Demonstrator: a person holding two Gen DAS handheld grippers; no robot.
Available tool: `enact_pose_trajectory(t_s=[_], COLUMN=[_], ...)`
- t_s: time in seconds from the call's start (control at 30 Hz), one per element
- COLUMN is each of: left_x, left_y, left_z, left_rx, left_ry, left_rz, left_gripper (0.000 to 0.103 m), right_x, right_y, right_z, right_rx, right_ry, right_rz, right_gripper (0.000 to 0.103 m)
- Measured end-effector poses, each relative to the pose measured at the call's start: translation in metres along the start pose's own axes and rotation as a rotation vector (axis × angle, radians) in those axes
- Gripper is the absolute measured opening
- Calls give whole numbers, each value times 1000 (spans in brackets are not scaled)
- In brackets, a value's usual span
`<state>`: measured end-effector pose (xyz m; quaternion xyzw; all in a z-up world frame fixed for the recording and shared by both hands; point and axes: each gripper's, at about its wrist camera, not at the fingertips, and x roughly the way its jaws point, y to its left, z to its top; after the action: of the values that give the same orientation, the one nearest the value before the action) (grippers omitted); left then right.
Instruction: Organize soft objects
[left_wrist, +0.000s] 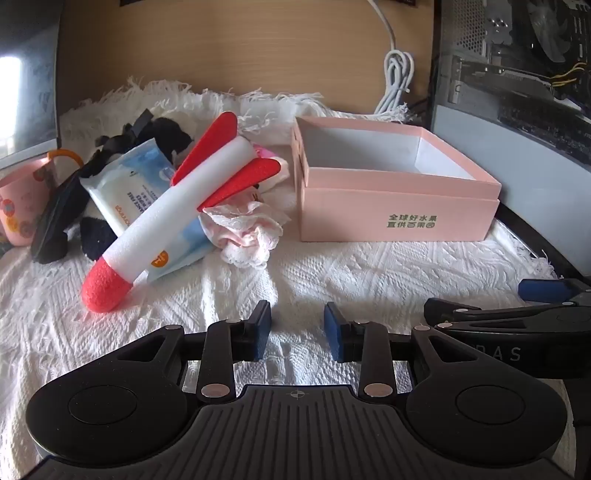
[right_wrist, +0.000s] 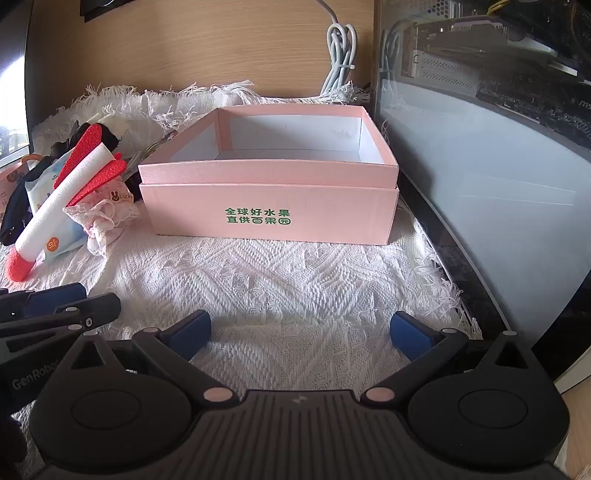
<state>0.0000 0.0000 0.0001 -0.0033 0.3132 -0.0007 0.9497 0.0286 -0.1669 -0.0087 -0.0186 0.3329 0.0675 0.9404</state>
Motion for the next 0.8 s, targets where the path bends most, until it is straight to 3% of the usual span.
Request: enact_pose_trajectory(t_s=[0.8], left_x=[0], left_y=[1], left_z=[0], left_rx=[-12], left_ry=[0], left_rz=[-9], left_gripper=[35], right_x=[0], right_y=[0], right_z=[0], right_rx=[0], right_ry=[0], right_rz=[0], right_gripper=[103])
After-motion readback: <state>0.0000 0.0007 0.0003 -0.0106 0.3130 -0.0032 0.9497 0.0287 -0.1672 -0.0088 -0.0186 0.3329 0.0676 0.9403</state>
